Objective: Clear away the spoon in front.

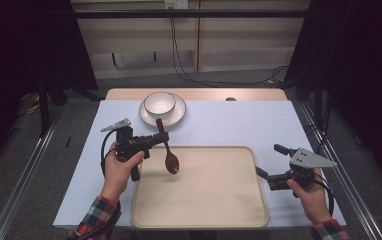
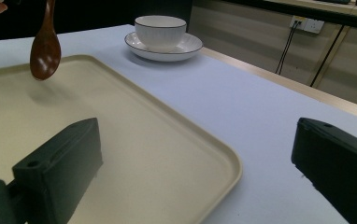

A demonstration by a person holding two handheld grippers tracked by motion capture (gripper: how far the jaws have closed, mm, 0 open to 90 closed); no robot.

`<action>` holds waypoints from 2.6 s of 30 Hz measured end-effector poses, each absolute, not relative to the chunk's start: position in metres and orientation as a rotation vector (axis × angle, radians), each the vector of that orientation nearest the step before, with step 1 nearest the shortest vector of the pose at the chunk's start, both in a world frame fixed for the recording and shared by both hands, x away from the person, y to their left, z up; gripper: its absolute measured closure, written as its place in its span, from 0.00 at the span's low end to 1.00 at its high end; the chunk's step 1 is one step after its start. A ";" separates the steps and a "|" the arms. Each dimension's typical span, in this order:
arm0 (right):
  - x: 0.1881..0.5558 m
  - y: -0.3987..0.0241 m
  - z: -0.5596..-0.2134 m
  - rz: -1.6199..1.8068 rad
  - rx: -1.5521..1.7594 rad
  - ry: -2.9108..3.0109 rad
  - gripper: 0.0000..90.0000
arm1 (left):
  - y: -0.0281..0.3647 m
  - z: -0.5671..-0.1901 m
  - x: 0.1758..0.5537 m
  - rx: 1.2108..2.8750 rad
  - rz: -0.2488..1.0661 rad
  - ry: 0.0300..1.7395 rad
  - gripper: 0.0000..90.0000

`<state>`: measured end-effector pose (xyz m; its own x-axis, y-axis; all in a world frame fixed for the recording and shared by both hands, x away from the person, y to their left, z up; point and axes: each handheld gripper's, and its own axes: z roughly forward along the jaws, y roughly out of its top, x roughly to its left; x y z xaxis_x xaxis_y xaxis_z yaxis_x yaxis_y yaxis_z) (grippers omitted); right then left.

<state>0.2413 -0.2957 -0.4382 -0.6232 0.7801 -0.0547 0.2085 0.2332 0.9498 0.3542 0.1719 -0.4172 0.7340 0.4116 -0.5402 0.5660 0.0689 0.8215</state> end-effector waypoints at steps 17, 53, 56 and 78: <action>0.242 -0.296 -0.439 1.395 0.887 1.987 0.02 | 0.164 -0.428 0.343 1.599 -0.172 0.813 0.94; 0.242 -0.294 -0.439 1.392 0.884 1.997 0.02 | 0.160 -0.445 0.318 1.676 -0.232 0.806 0.92; 0.242 -0.293 -0.439 1.393 0.892 1.992 0.02 | 0.159 -0.448 0.316 1.696 -0.228 0.807 0.90; 0.242 -0.293 -0.438 1.390 0.869 2.006 0.02 | 0.157 -0.456 0.315 1.751 -0.154 0.812 0.82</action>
<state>0.2420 -0.2925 -0.4384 -0.6438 0.7618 -0.0719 0.2001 0.2583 0.9451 0.3147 0.1565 -0.4556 0.7527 0.4405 -0.4893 0.5890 -0.1184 0.7994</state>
